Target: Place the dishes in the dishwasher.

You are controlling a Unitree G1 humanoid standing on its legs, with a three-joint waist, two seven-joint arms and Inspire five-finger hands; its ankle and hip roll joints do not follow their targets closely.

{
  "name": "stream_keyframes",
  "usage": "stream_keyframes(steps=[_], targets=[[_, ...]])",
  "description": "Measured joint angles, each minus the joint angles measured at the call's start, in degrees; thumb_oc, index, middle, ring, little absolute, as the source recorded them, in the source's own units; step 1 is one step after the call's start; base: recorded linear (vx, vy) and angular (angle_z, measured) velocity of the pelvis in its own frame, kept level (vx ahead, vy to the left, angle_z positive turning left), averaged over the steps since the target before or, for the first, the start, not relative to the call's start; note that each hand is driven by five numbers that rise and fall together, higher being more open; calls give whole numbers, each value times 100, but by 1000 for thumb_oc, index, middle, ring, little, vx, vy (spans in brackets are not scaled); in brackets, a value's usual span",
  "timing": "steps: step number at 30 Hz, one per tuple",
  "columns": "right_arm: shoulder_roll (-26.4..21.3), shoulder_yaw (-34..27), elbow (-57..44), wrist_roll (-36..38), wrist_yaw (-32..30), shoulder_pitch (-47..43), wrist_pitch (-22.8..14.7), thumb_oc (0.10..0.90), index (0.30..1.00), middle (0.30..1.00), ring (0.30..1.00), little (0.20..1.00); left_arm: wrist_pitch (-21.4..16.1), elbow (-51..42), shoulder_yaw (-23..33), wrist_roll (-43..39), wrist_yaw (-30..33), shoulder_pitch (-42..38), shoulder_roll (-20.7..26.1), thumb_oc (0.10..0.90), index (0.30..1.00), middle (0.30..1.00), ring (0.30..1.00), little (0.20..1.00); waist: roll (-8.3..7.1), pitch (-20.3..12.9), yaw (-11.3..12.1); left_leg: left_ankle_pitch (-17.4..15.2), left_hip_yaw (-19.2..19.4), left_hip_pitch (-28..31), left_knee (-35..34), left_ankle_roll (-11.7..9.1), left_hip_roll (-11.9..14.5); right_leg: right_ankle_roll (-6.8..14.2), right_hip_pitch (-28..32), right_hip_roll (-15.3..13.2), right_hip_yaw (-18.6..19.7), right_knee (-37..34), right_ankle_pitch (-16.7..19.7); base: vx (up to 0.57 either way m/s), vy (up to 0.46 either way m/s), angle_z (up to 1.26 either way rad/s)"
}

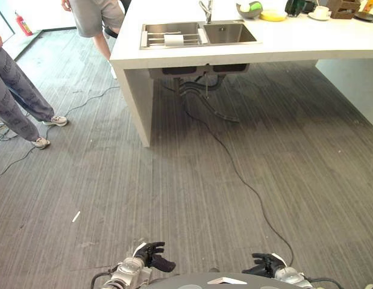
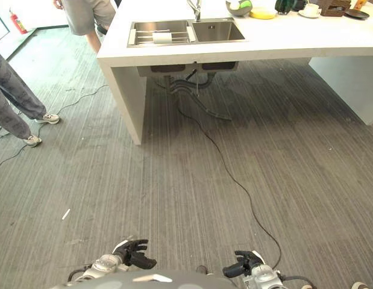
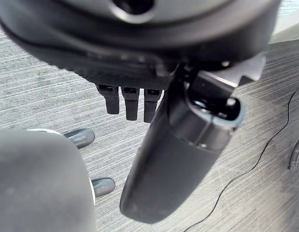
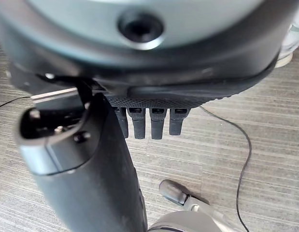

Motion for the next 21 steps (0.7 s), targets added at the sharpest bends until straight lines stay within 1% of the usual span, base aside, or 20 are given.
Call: stream_keyframes(steps=[4,7,9,11,14,15,16,17,18,21], targets=[[47,14,-189,2,53,68,29,800,900,900,900,900,2,2,2,-2,6,-1,26,800,900,900,900,900,-97,-24,-8,-2,9,-3,-2,-2,1,0,-2,-1,1,-3,0,10,-10,0],[95,42,-414,219,97,178,44,800,900,900,900,900,2,-37,3,-208,3,-2,18,800,900,900,900,900,-210,-19,-12,-1,19,-31,-1,-4,12,0,-25,4,-3,-5,-1,-36,-36,0],[214,99,-471,307,114,173,55,800,900,900,900,900,4,-15,-37,-225,3,-9,-4,800,900,900,900,900,-304,-27,-33,5,23,-102,0,-12,15,-2,-105,7,-3,-1,1,-54,-34,1],[341,162,-431,436,167,165,73,800,900,900,900,900,45,102,-80,-219,-6,-89,-26,800,900,900,900,900,-362,-30,-63,13,46,-119,1,-22,15,-3,-138,7,13,5,2,-24,-22,-1],[408,198,-346,451,225,138,77,800,900,900,900,900,128,160,-87,-218,4,-137,-18,800,900,900,900,900,-386,-46,-89,14,88,-109,1,-23,14,-3,-141,6,60,0,2,14,-43,-13],[419,235,-290,459,236,119,90,800,900,900,900,900,135,245,29,-225,16,-130,-11,800,900,900,900,900,-400,-57,-87,14,192,-74,1,-24,15,-3,-135,13,150,-5,2,41,-47,-17],[419,235,-290,459,236,119,90,800,900,900,900,900,135,245,29,-225,16,-130,-11,800,900,900,900,900,-400,-57,-87,14,192,-74,1,-24,15,-3,-135,13,150,-5,2,49,-27,-25],[441,265,-178,473,247,28,103,800,900,900,900,900,171,332,191,-235,10,-129,-13,800,900,900,900,900,-398,-62,-100,14,234,-49,1,-24,15,-3,-117,16,195,-12,2,30,-2,-15],[452,264,-106,486,260,-27,121,800,900,900,900,900,236,334,241,-238,5,-124,-2,800,900,900,900,900,-390,-58,-124,13,256,-20,1,-24,14,-3,-89,18,226,-23,2,46,-10,-19],[430,254,17,485,321,-72,167,800,900,900,900,900,237,371,331,-358,-51,-25,-14,800,900,900,900,900,-313,-76,-119,13,282,23,1,-24,13,-3,-48,21,258,-27,2,42,-11,-6]])
